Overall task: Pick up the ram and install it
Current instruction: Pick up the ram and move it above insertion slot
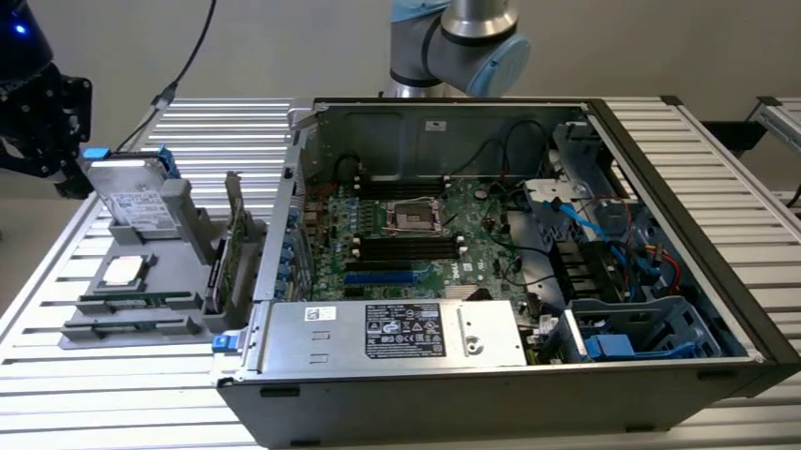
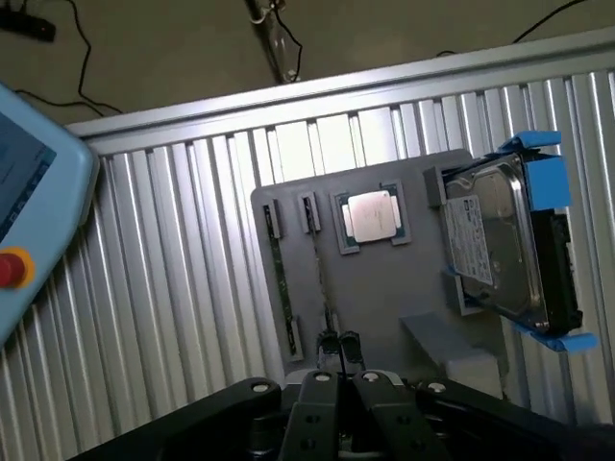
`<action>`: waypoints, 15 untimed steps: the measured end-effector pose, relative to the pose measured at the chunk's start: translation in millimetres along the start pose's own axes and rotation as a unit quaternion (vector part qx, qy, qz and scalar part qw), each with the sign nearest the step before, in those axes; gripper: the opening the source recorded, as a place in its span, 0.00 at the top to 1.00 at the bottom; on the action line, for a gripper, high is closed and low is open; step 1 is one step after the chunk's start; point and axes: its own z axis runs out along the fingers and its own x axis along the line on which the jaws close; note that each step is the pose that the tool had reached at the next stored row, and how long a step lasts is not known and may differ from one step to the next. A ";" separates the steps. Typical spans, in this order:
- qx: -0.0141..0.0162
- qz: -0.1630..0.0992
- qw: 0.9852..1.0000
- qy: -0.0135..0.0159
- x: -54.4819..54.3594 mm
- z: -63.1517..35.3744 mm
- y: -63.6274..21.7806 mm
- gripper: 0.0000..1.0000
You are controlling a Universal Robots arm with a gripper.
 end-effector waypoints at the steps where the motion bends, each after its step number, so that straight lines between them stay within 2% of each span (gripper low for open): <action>1: 0.000 -0.009 1.000 0.000 0.0 0.0 0.1 0.90; 4: 0.001 -0.033 0.999 0.001 0.2 0.0 1.2 0.90; 11: 0.001 -0.036 0.999 0.002 0.2 0.0 1.3 0.89; 12: 0.001 -0.036 0.999 0.002 0.2 0.0 1.3 0.82; 13: 0.001 -0.036 0.999 0.002 0.2 0.0 1.3 0.82; 14: 0.001 -0.036 0.999 0.002 0.2 0.0 1.3 0.75; 15: 0.001 -0.036 0.999 0.002 0.2 0.0 1.3 0.75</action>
